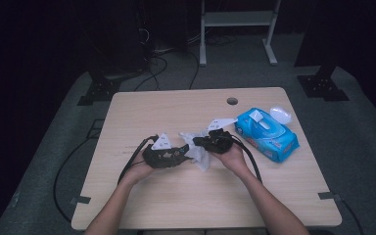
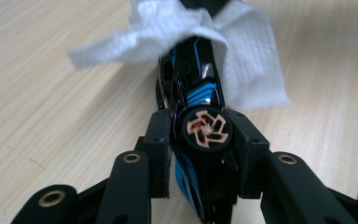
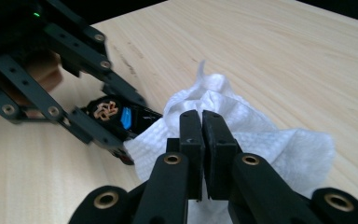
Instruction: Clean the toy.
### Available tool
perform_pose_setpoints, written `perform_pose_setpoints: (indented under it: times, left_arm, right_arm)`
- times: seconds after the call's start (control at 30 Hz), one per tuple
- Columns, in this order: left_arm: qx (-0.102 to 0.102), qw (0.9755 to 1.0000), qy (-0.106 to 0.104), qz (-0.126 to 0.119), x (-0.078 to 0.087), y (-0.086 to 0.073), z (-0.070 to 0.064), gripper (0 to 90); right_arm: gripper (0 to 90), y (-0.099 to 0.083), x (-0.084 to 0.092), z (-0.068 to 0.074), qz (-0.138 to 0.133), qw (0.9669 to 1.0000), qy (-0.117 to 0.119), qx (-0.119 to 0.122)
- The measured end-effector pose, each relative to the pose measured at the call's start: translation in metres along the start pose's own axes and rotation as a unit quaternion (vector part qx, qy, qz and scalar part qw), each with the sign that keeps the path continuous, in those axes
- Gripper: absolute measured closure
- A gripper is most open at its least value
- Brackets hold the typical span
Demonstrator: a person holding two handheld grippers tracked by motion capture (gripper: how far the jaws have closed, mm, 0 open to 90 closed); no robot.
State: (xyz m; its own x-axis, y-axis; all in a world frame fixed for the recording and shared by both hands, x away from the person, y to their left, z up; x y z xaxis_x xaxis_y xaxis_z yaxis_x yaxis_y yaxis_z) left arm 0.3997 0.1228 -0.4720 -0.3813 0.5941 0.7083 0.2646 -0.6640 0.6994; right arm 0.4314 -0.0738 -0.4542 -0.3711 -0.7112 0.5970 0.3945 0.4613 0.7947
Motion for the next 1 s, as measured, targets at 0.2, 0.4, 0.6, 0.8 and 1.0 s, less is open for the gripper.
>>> perform_pose_setpoints:
  times: [0.2, 0.4, 0.6, 0.8, 1.0]
  left_arm:
    - [0.001, 0.9999, -0.005, -0.009, 0.005, -0.006, -0.001, 64.8]
    - [-0.002, 0.9996, -0.025, -0.010, 0.017, -0.018, -0.004, 64.8]
    - [-0.017, 0.9994, -0.029, 0.010, 0.021, -0.021, -0.008, 56.9]
    - [-0.027, 0.9987, -0.013, 0.042, 0.007, -0.007, -0.011, 43.4]
    - [-0.025, 0.9978, -0.008, 0.061, 0.002, -0.003, -0.008, 55.9]
  right_arm:
    - [86.7, -0.005, 0.008, -0.006, 0.000, 0.9998, -0.011, -0.014]
    - [86.7, -0.010, 0.012, -0.006, 0.003, 0.9998, 0.001, -0.019]
    - [86.8, -0.016, 0.010, 0.008, 0.003, 0.9999, 0.016, -0.005]
    - [86.8, -0.016, 0.008, 0.017, -0.002, 0.9990, 0.043, -0.009]
    - [86.8, -0.024, 0.010, 0.006, -0.014, 0.9984, 0.039, -0.039]
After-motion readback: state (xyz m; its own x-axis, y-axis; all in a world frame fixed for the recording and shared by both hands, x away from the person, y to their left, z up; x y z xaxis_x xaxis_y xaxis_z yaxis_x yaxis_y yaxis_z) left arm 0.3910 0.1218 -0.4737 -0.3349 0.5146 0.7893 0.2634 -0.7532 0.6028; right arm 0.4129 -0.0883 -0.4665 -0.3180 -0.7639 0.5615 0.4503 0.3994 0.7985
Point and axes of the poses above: each handheld gripper's, and its own axes: x roughly backward along the jaws, y roughly out of its top, z roughly to its left, the point moved 4 cm from there along -x, roughly forward along the jaws, and after that the axes turned 6 degrees about z, right-handed, at the moved point
